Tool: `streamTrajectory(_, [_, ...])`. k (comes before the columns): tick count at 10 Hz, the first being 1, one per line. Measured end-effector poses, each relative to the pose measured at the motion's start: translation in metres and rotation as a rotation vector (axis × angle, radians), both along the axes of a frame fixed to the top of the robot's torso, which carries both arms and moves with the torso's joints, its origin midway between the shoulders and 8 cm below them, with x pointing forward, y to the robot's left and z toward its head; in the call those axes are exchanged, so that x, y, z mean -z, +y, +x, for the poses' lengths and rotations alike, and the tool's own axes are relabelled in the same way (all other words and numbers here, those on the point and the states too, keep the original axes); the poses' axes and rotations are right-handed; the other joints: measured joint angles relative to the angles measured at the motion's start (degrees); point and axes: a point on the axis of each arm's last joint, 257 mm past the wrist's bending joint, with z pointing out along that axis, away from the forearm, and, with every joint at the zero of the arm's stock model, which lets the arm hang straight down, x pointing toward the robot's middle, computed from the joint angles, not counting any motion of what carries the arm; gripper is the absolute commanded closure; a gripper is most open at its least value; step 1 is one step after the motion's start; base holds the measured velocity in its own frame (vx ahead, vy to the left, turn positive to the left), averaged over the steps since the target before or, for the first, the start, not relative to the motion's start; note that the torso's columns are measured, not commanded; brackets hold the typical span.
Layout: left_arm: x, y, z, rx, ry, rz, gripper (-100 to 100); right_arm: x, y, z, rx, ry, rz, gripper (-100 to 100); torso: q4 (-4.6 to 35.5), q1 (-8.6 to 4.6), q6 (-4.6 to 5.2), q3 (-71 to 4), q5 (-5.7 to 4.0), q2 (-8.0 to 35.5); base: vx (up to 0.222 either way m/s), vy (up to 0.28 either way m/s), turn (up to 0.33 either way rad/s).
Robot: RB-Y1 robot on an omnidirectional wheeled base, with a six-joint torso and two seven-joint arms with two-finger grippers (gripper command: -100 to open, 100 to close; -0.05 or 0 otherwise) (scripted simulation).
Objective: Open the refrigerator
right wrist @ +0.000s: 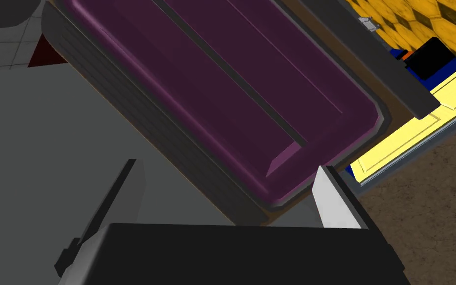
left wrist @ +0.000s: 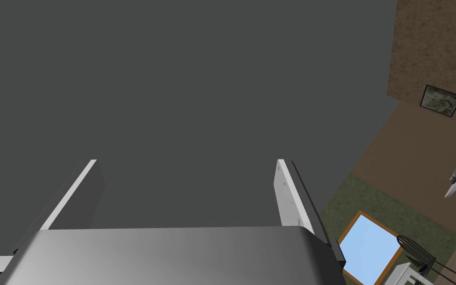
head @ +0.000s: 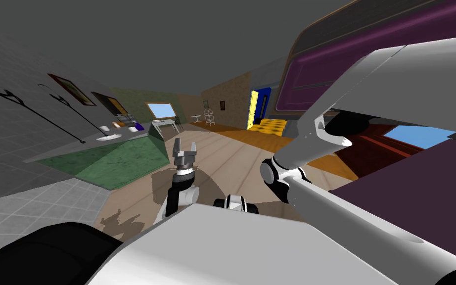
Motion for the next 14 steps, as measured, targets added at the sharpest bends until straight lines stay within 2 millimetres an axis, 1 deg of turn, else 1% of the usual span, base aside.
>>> streamTrajectory(1, [0.0,0.0,0.0,0.0,0.0,0.0,0,-0.005,-0.006,-0.002,0.051,0.047,-0.062,-100,-0.1,0.45,0.01,-0.2,0.12,-0.3,0.079,0.197,-0.118])
streamTrajectory(2, [0.0,0.0,0.0,0.0,0.0,0.0,0,-0.01,-0.011,-0.003,0.109,0.099,-0.135,-100,-0.1,0.46,-0.04,-0.2,0.16,-0.3,0.055,0.129,-0.003])
streamTrajectory(4, [0.0,0.0,0.0,0.0,0.0,0.0,0,-0.019,-0.025,-0.007,0.23,0.165,-0.233,-100,0.0,-0.29,0.01,-0.1,-0.09,-0.1,0.02,0.035,0.013])
streamTrajectory(6, [0.0,0.0,0.0,0.0,0.0,0.0,0,-0.033,-0.045,-0.024,0.345,0.192,-0.276,-100,0.0,-0.29,0.02,0.0,-0.1,0.0,-0.003,-0.02,-0.004])
streamTrajectory(7, [0.0,0.0,0.0,0.0,0.0,0.0,0,-0.036,-0.049,-0.032,0.382,0.195,-0.281,-100,0.0,-0.07,0.0,0.0,-0.03,0.0,0.091,0.12,-0.148])
streamTrajectory(8, [0.0,0.0,0.0,0.0,0.0,0.0,0,-0.041,-0.049,-0.033,0.435,0.248,-0.349,-100,-0.1,0.48,0.0,-0.2,0.13,-0.4,0.091,0.215,-0.106])
streamTrajectory(9, [0.0,0.0,0.0,0.0,0.0,0.0,0,-0.048,-0.049,-0.032,0.492,0.308,-0.431,-100,-0.1,0.66,-0.06,-0.3,0.22,-0.4,0.032,0.159,0.003])
streamTrajectory(11, [0.0,0.0,0.0,0.0,0.0,0.0,0,-0.066,-0.049,-0.035,0.605,0.375,-0.547,-100,0.0,-0.27,0.01,0.0,-0.07,0.0,0.004,0.032,0.009])
streamTrajectory(12, [0.0,0.0,0.0,0.0,0.0,0.0,0,-0.073,-0.054,-0.042,0.663,0.399,-0.576,-100,0.0,-0.5,0.04,0.0,-0.17,0.1,-0.009,-0.023,-0.003])
streamTrajectory(14, [0.0,0.0,0.0,0.0,0.0,0.0,0,-0.084,-0.06,-0.058,0.765,0.413,-0.597,-100,0.0,-0.09,0.0,0.0,-0.03,-0.1,-0.006,-0.021,-0.004])
